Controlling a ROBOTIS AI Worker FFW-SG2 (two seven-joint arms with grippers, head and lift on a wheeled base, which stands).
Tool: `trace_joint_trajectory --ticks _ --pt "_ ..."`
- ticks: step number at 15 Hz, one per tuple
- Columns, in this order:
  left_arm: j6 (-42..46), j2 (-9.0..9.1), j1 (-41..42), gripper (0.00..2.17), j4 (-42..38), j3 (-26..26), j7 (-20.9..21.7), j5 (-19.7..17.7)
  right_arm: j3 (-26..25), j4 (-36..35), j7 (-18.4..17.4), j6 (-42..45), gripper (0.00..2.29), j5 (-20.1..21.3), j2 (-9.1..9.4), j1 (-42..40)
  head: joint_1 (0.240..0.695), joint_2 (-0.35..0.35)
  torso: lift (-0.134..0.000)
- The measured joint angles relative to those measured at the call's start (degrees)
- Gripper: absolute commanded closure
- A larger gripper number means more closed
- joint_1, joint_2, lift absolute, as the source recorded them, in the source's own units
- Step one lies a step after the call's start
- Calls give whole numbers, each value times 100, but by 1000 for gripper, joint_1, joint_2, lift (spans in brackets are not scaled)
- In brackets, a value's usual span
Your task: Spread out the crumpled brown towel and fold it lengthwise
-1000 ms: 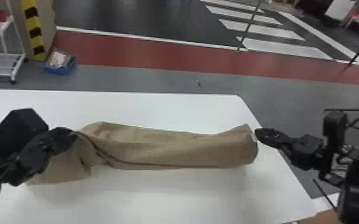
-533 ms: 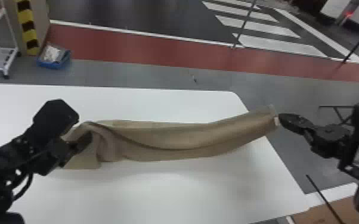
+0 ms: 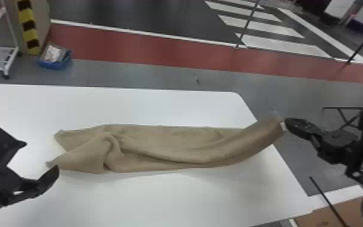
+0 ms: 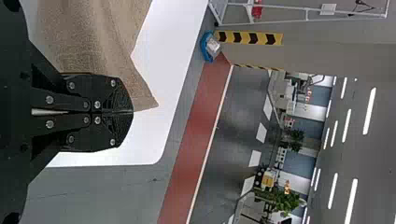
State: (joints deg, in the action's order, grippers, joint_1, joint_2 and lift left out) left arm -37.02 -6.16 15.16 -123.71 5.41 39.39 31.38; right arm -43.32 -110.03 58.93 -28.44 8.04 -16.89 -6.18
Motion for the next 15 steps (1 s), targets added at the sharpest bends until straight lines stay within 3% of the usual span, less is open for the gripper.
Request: trace_joint_trajectory --ticks 4,9,14,15 --pt "-378 9 -354 215 563 -203 610 -798 88 57 -98 352 2074 51 3 -105 695 -350 -124" --pt "-274 42 -1072 282 1592 -126 472 -926 260 222 -145 657 2074 227 35 -128 695 -350 -124" --pt "-215 19 -1429 340 2117 -122 504 -955 300 296 -149 738 2074 315 22 -129 695 -350 -124" --pt "-214 -3 -1447 593 2154 -151 538 -957 305 302 -152 739 2074 320 14 -125 695 -350 -124"
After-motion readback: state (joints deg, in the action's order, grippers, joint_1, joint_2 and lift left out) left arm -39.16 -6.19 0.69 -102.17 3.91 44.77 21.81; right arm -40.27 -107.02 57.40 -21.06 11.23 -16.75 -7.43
